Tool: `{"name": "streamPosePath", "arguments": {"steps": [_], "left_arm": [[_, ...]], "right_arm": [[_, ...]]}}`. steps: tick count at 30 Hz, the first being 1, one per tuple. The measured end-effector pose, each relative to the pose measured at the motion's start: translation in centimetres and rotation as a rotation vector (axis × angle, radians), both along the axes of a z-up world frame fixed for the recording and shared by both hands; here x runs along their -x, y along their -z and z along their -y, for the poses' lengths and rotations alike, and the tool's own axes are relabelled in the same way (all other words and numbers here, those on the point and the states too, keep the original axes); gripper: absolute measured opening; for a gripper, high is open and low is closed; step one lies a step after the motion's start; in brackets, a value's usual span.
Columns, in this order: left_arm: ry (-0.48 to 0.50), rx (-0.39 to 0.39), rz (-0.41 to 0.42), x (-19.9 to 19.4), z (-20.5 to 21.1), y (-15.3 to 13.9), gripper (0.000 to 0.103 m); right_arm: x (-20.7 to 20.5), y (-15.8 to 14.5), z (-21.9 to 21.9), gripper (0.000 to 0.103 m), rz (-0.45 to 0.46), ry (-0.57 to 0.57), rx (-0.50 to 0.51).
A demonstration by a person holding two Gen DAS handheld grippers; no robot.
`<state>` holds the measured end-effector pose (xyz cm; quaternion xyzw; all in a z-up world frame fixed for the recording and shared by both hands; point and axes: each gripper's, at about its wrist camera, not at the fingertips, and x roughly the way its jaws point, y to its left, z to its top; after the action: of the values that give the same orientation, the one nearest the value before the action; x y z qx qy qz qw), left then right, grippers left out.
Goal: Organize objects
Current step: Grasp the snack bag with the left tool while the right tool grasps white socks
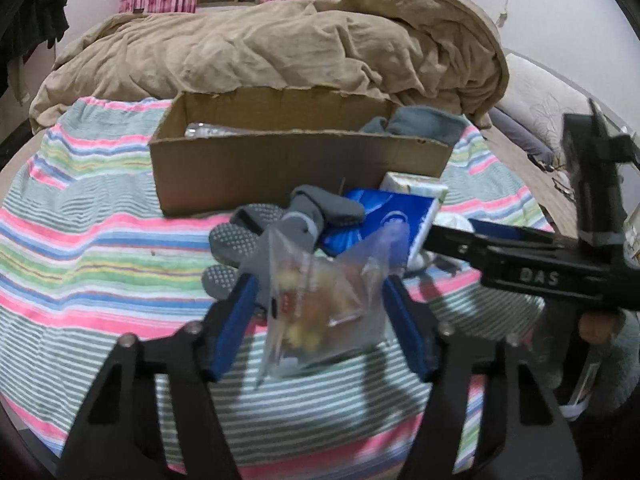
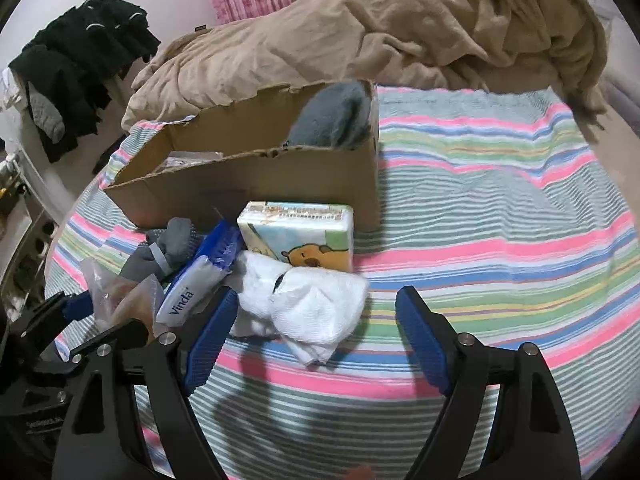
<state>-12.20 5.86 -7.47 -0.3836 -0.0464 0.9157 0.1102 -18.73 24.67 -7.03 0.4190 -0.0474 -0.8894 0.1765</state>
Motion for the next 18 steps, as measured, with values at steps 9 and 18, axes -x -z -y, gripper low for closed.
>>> {"name": "streamPosePath", "arguments": {"steps": [9, 18], "left_arm": [[-0.010, 0.011, -0.032, -1.7, -0.1, -0.5, 0.050], [-0.026, -0.025, -0.047, -3.3, 1.0, -1.9, 0.051]], "right_arm": [[-0.5, 0.2, 1.0, 0.050, 0.008, -0.051, 0.040], [-1.7, -1.1, -0.1, 0.045, -0.047, -0.010, 0.005]]}}
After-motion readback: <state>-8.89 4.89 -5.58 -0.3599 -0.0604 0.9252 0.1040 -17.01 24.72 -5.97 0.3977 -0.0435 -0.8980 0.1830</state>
